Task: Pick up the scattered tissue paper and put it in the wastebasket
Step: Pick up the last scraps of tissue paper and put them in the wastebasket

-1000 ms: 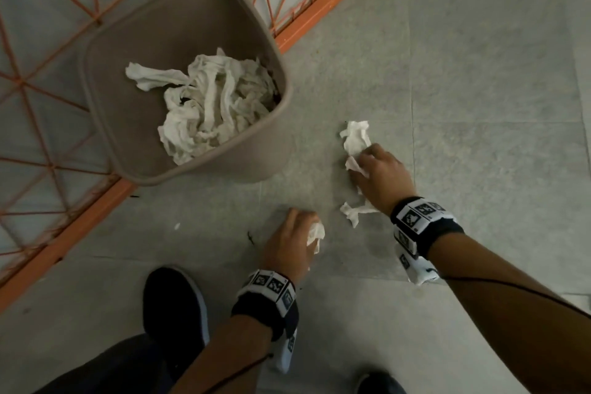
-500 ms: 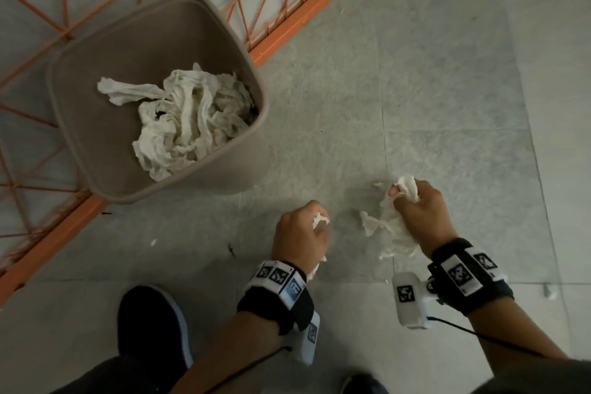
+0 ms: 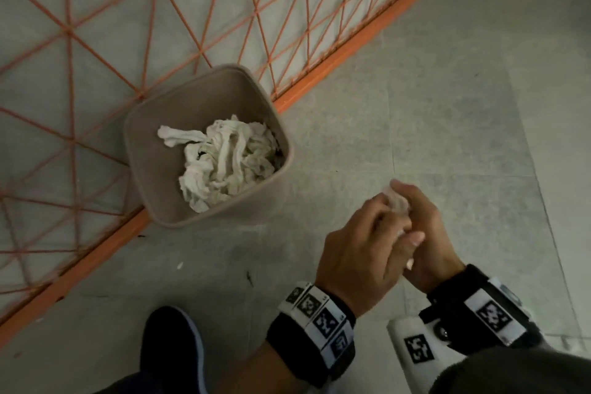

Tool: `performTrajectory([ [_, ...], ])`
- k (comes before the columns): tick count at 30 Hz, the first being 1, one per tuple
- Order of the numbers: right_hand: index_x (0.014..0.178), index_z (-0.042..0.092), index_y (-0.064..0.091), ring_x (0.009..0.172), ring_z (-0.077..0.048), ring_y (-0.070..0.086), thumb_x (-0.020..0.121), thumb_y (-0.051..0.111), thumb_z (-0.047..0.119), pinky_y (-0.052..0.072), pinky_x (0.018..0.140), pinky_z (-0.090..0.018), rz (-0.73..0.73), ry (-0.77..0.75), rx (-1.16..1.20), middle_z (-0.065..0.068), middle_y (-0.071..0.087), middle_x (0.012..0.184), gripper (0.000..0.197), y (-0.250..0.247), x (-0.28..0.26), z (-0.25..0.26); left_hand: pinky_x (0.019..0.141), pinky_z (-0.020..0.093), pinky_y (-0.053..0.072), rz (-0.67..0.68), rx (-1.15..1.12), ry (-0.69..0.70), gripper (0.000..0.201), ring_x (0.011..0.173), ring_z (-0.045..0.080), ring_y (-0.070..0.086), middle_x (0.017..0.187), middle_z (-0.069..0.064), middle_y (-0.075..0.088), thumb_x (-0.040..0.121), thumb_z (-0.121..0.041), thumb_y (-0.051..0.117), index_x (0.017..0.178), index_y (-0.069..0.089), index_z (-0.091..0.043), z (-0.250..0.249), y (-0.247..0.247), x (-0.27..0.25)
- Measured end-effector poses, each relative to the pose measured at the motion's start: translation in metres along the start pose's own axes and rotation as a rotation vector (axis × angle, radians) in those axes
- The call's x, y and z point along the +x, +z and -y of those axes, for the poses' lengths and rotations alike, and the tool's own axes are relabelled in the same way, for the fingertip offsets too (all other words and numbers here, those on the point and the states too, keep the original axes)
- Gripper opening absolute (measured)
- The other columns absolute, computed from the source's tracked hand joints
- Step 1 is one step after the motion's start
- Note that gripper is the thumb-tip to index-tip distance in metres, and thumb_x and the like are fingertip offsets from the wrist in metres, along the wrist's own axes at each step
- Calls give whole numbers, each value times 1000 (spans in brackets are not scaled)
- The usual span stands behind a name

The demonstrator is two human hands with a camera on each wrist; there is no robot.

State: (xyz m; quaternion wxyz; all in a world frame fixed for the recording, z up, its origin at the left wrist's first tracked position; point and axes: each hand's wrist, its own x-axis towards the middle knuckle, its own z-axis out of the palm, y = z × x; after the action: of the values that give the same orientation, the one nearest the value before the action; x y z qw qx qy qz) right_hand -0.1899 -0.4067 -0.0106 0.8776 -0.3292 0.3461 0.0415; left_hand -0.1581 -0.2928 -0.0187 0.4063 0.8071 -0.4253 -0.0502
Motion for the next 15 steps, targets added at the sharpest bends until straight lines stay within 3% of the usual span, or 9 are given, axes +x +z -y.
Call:
performTrajectory([
  [3,77,12,50,68,-21,46,89,46,50,43,63,-31,240,33,-26,-8,42,72,40,41,-10,38,56,26,48,-152,61,51,26,78,12,59,95,2,58,98,-34,50,95,65,-13,-3,-46,27],
  [5,78,11,50,68,-20,49,91,36,36,47,65,-29,385,-2,-39,-8,45,70,32,78,-20,65,57,28,47,-266,68,107,28,75,14,57,90,6,57,97,-31,50,91,66,-8,-12,-85,46],
  [6,84,9,51,74,-26,50,88,33,28,49,72,-30,460,-34,-41,-14,46,75,27,97,-24,77,59,29,47,-318,66,135,28,76,15,57,90,8,57,97,-28,51,91,66,-5,-18,-105,55],
  [8,101,7,45,92,-35,42,80,31,16,39,94,-39,614,-100,-63,-21,36,95,27,134,-28,97,63,30,47,-404,71,171,26,78,15,55,91,10,55,96,-24,51,91,65,-2,-26,-143,70],
  [9,102,9,42,93,-35,38,77,29,12,34,96,-42,669,-133,-82,-21,31,96,28,151,-26,104,65,29,46,-431,80,173,26,79,15,54,92,10,53,96,-22,49,91,64,-1,-27,-160,76],
  [11,86,12,39,83,-31,39,75,23,4,34,88,-39,738,-168,-98,-14,30,85,21,183,-16,110,70,27,43,-459,98,154,22,80,14,50,94,8,47,95,-17,46,92,59,1,-18,-188,83],
  [13,76,14,35,75,-24,44,75,15,-4,41,77,-34,771,-153,-84,-10,32,78,27,208,-2,102,74,23,40,-463,94,87,15,83,16,48,96,5,43,95,-11,44,94,55,0,1,-205,83],
  [15,71,13,35,69,-22,47,72,13,-11,44,66,-30,697,-142,-90,-10,36,74,32,221,19,82,76,15,36,-438,92,-48,8,88,18,48,98,2,41,94,-9,45,96,52,-5,28,-209,74],
])
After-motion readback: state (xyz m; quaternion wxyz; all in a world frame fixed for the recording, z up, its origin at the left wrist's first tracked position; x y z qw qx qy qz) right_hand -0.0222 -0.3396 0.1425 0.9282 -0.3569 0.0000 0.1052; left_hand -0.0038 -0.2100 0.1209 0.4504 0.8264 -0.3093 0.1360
